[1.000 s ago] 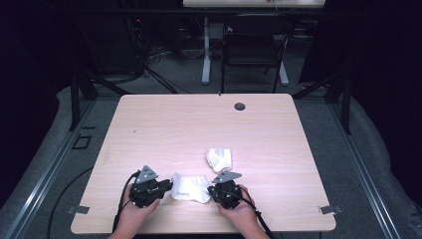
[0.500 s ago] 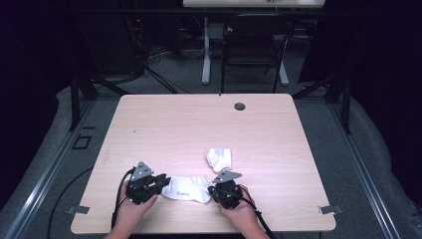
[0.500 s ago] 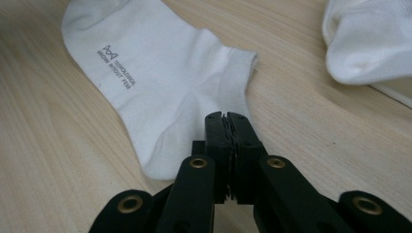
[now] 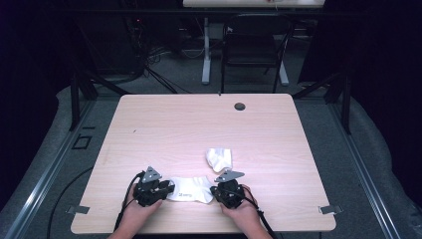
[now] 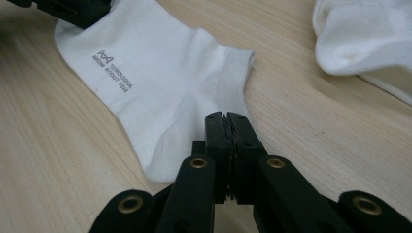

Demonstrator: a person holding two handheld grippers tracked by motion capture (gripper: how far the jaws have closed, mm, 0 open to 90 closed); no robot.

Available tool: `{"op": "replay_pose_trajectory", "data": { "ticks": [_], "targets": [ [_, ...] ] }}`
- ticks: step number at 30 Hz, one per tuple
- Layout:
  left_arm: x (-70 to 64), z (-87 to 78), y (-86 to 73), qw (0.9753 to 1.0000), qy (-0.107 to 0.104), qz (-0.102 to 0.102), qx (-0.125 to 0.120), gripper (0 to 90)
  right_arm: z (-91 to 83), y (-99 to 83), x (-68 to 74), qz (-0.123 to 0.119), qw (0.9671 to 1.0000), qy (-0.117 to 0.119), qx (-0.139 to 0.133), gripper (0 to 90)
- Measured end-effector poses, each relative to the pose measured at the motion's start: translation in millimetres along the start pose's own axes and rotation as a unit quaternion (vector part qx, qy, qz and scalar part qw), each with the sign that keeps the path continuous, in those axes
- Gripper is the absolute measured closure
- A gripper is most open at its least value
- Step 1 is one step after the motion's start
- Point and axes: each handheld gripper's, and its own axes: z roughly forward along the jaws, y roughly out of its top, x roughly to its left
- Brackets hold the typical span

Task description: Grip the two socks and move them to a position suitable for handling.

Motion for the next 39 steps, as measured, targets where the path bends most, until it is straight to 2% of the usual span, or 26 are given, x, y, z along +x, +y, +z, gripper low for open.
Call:
{"op": "replay_pose_trajectory", "data": {
  "ticks": [11, 14, 19, 23, 25, 28, 30, 33, 38, 39],
  "targets": [
    [-23.8, 1.7, -0.9, 0.9994, -0.032, 0.009, 0.008, 68.5, -14.5, -9.8, -6.7, 0.013, 0.9998, -0.005, 0.014, 88.7],
    [-31.6, 3.6, -0.2, 0.9992, -0.034, 0.02, 0.008, 68.5, -19.2, -13.6, -9.9, 0.022, 0.9996, -0.008, 0.014, 88.8],
    [-36.3, 4.8, 2.0, 0.9987, -0.043, 0.025, 0.012, 68.1, -25.3, -17.6, -14.1, 0.032, 0.9992, -0.011, 0.019, 88.5],
    [-34.8, 1.2, 5.7, 0.9988, -0.044, 0.02, 0.003, 65.4, -30.6, -16.4, -15.9, 0.045, 0.999, -0.007, 0.006, 86.3],
    [-31.1, -2.5, 7.9, 0.999, -0.04, 0.02, -0.004, 64.1, -32.3, -15.8, -17.3, 0.047, 0.9989, -0.007, -0.003, 85.4],
    [-25.2, -6.2, 10.5, 0.9992, -0.038, 0.006, -0.014, 63.5, -34.0, -15.0, -19.0, 0.05, 0.9987, -0.008, -0.006, 82.9],
    [-19.7, -9.4, 12.5, 0.9992, -0.033, 0.004, -0.021, 63.2, -36.4, -12.9, -19.2, 0.05, 0.9986, -0.007, -0.013, 81.3],
    [-14.2, -13.5, 14.4, 0.999, -0.03, -0.004, -0.033, 61.9, -41.7, -5.0, -20.4, 0.041, 0.9986, -0.021, -0.027, 77.9],
    [-6.5, -15.5, 15.8, 0.9987, -0.024, -0.013, -0.044, 61.4, -42.8, 10.7, -32.3, 0.048, 0.9975, -0.039, -0.034, 77.6],
    [-5.7, -16.1, 15.7, 0.9986, -0.025, -0.015, -0.043, 61.2, -40.8, 16.6, -37.0, 0.042, 0.997, -0.055, -0.036, 77.5]
  ]
}}
